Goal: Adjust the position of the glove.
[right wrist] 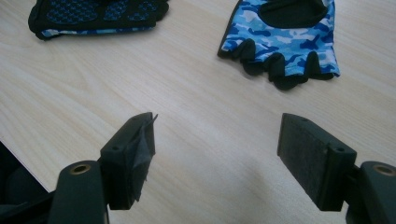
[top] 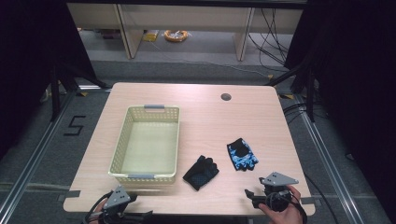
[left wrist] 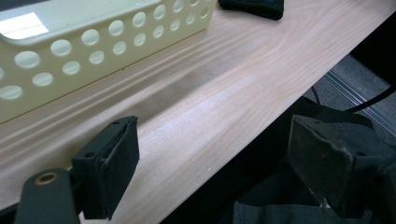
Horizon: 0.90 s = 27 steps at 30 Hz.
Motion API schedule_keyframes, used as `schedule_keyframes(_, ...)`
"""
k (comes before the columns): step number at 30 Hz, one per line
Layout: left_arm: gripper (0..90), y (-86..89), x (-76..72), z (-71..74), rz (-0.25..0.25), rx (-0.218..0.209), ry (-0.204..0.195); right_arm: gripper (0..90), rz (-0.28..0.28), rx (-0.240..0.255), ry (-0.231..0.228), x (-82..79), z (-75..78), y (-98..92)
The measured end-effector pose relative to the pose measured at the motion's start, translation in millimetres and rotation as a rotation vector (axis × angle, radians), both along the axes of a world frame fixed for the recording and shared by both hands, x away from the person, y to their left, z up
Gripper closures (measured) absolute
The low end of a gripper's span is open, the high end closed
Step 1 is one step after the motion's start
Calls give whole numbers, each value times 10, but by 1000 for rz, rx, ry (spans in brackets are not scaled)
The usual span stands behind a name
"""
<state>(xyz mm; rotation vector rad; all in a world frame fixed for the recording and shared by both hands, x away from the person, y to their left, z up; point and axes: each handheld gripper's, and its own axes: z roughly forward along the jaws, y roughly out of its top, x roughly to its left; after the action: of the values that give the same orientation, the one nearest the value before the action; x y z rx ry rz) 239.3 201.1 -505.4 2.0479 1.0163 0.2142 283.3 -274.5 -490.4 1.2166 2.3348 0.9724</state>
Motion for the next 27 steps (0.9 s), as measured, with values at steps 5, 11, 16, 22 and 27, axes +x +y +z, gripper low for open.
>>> schedule_keyframes(5, 164, -8, 0, -6, 7, -10, -4, 323, 7, 12, 2, -4, 23, 7)
schedule_keyframes(11, 164, -7, -2, 3, -6, -11, 13, 368, 81, 15, -52, -10, 60, 97)
schedule_keyframes(16, 164, -3, 1, 0, 12, -26, 5, 366, 116, 22, -64, 19, 81, 174)
schedule_keyframes(22, 163, 10, 6, -2, 8, -8, 0, 370, 176, 35, -82, 92, 178, 337)
schedule_keyframes(27, 163, -18, -1, -7, 15, -29, -2, 381, 255, 25, -96, 183, 257, 521)
